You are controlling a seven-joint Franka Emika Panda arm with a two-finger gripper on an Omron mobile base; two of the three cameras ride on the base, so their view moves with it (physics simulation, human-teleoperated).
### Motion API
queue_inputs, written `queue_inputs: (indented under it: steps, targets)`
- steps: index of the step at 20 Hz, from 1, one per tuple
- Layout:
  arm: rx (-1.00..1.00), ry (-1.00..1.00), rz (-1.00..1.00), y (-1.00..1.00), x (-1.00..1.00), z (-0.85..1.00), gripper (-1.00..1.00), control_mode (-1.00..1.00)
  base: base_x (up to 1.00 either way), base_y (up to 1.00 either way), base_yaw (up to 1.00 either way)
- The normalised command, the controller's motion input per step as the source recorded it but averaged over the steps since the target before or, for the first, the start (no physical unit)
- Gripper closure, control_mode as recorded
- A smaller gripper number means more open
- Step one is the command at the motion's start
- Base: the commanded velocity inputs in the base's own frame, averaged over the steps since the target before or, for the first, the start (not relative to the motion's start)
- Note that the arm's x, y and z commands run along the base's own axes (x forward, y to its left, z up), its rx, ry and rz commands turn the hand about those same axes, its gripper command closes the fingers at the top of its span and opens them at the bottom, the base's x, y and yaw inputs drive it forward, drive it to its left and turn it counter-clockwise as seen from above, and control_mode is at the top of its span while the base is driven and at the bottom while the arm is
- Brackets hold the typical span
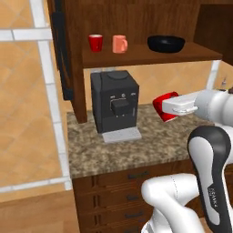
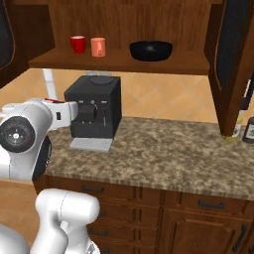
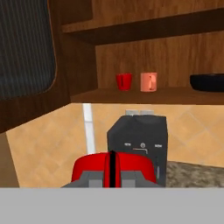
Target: Gather all objects into one cabinet and sort the glasses and bowls to opposite sides.
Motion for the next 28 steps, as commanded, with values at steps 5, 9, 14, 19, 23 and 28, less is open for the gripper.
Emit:
queue_inputs:
  steps: [5,9,14,19,23,28]
  targets:
    - [0.00,0.00,0.00,0.00,0.00,0.00,1.00,1.00,0.66,0.33,0.00]
    - [0.00,0.00,0.00,0.00,0.00,0.00,1.00,1.00,0.40,0.22,0.01]
    - [0.00,0.00,0.00,0.00,0.00,0.00,1.00,1.00,0.21,0.11,0.02]
    - [0.00,0.00,0.00,0.00,0.00,0.00,1.00,1.00,-0.01,0.00,0.00]
    - [0.01,-0.11,0.08,0.04,-0.11,0.20,1.00,-1.00,0.00,0.00,0.00]
    - [0.03,-0.05,0.18,0.25,-0.06,0.65,1.00,-1.00,0.00,0.00,0.00]
